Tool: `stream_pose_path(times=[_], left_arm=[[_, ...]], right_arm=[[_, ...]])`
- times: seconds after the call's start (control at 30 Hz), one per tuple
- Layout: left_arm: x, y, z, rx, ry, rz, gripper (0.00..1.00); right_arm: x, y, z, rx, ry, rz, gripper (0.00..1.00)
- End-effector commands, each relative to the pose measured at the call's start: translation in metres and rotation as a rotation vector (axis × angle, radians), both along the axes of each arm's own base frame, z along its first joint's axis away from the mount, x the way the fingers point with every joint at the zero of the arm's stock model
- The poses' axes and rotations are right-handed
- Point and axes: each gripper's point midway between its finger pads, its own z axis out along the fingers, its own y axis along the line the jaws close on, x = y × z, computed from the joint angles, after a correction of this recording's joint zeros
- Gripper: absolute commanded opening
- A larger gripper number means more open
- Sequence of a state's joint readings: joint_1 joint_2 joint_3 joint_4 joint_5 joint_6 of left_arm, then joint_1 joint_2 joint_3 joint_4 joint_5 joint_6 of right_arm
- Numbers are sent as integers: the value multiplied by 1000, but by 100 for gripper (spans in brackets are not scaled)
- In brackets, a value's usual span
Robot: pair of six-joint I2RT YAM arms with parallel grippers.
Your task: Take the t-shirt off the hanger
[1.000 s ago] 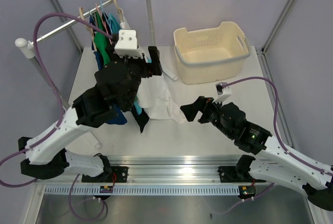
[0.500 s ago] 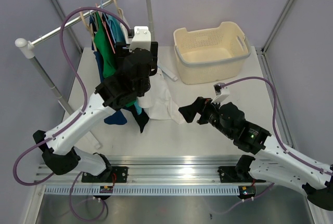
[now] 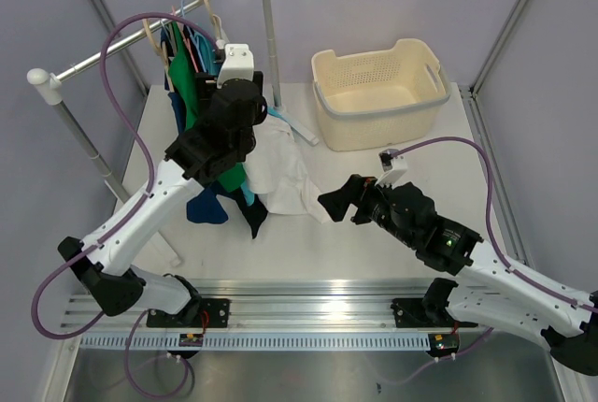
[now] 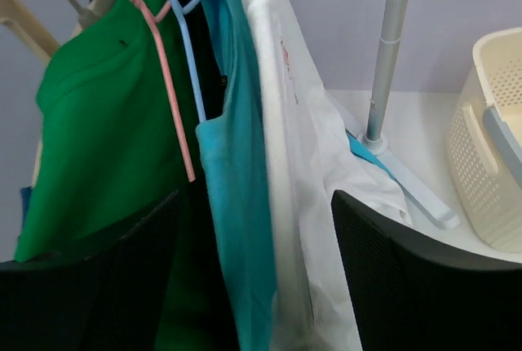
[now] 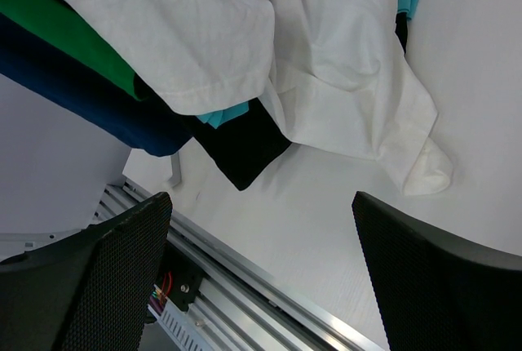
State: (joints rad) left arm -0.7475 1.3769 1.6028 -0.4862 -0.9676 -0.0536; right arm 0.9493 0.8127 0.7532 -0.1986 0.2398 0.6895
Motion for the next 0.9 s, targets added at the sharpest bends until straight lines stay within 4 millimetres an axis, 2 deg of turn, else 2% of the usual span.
stream_pose_path(times=[0.0, 0.1, 0.13, 0.2, 0.23, 0.27, 0.33, 0.47, 0.57, 0.6, 0.73, 0.87], left_arm=[[8, -16, -2, -24, 4, -92, 71], [16, -22, -6, 15, 22, -88, 55], [18, -21, -6, 25, 23, -80, 39], [21, -22, -4, 25, 19, -71, 23], [21, -21, 0, 23, 11, -61, 7], [21, -20, 4, 18, 3, -53, 0], [20, -16, 12, 48, -5, -38, 0], [12, -13, 41, 44, -56, -18, 0], [4, -20, 59, 53, -83, -53, 0], [1, -21, 74, 36, -108, -58, 0], [-13, -23, 96, 69, -134, -58, 0], [-29, -23, 99, 117, -125, -24, 0]], right_arm=[[-3, 6, 23, 62, -26, 22, 99], [-5, 7, 23, 68, -22, 35, 100], [-5, 8, 24, 70, -24, 37, 100], [-5, 8, 23, 68, -21, 39, 99], [-6, 9, 22, 67, -20, 42, 99], [-6, 9, 23, 70, -19, 45, 99], [-6, 11, 22, 69, -17, 51, 99], [-5, 13, 20, 58, -12, 52, 99], [-5, 14, 19, 53, -7, 58, 99], [-5, 15, 19, 50, -9, 57, 100], [-2, 13, 17, 35, -9, 43, 100], [-3, 12, 19, 36, -12, 45, 99]])
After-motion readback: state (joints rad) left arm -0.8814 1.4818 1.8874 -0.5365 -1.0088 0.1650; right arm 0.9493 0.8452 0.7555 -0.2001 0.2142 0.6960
